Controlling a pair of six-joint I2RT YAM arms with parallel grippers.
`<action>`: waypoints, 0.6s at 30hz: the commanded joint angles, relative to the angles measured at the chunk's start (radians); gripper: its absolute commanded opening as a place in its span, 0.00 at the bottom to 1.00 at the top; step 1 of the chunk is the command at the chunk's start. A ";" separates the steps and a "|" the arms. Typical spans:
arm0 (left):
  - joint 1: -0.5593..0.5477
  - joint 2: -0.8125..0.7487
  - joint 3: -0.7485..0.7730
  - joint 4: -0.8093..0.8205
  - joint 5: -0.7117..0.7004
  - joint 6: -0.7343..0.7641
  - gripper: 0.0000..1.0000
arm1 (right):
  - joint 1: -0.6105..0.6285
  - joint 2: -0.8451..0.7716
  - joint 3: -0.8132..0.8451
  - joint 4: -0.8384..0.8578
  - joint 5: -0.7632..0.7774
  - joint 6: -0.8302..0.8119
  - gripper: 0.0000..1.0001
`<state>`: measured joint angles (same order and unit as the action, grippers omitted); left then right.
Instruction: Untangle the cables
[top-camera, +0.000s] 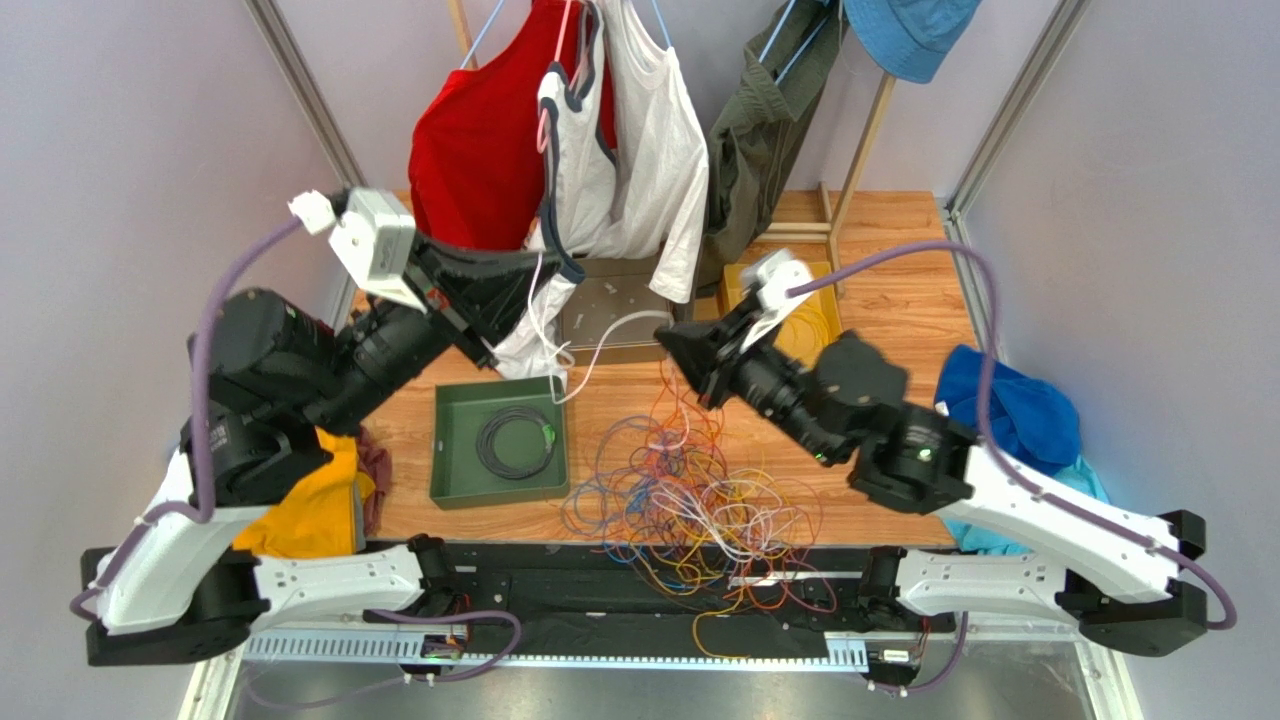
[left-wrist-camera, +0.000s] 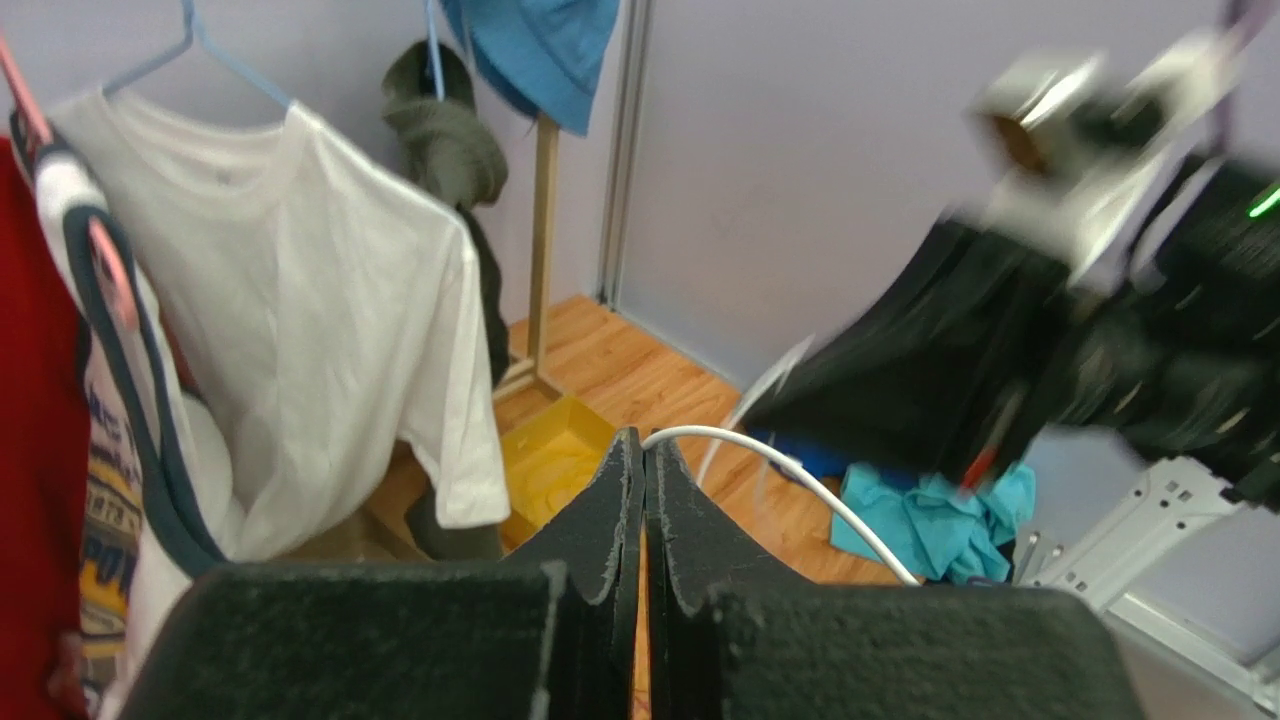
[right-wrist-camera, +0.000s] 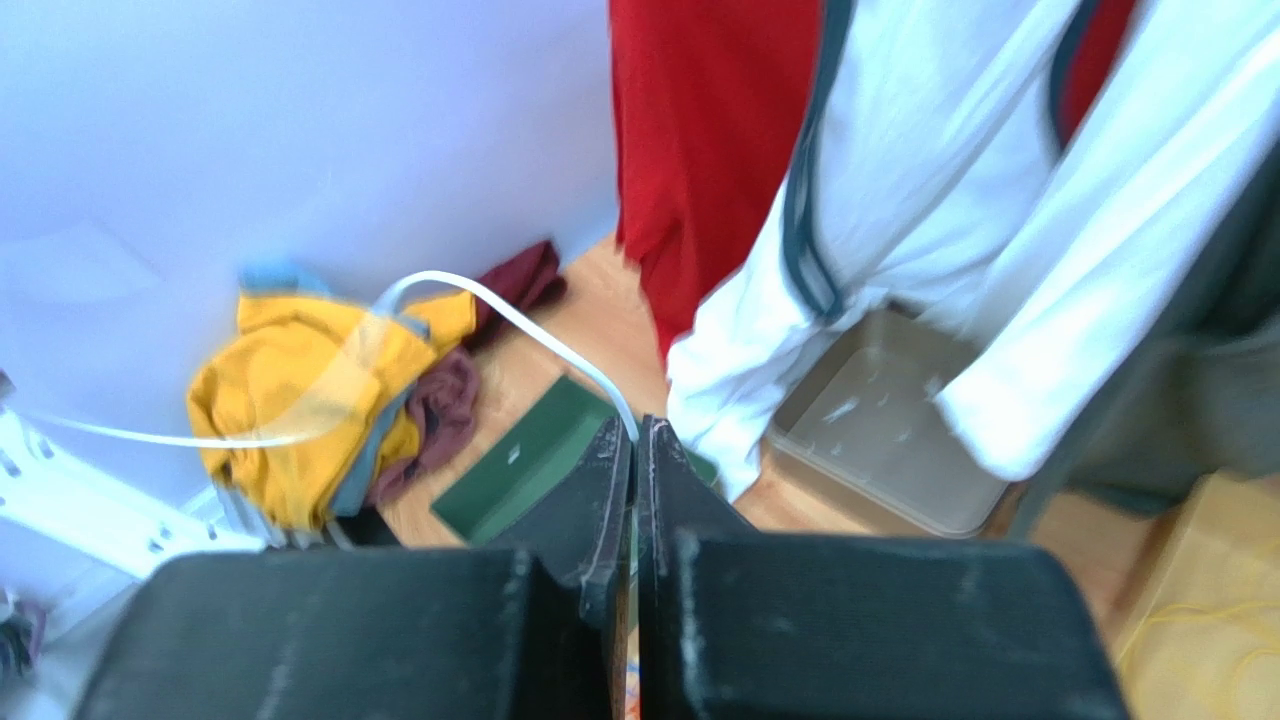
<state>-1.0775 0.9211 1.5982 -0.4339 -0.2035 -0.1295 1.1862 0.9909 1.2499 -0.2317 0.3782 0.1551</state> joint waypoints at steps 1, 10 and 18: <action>0.002 -0.119 -0.301 0.132 -0.100 -0.103 0.29 | 0.001 0.020 0.274 -0.147 0.096 -0.104 0.00; 0.002 -0.352 -0.816 0.366 -0.077 -0.285 0.98 | 0.001 0.152 0.612 -0.389 0.059 -0.080 0.00; 0.002 -0.505 -1.173 0.849 0.127 -0.329 0.98 | 0.003 0.129 0.442 -0.397 0.027 0.011 0.00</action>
<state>-1.0771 0.4622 0.5076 0.1028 -0.1818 -0.4038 1.1862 1.1484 1.7931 -0.5968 0.4309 0.1200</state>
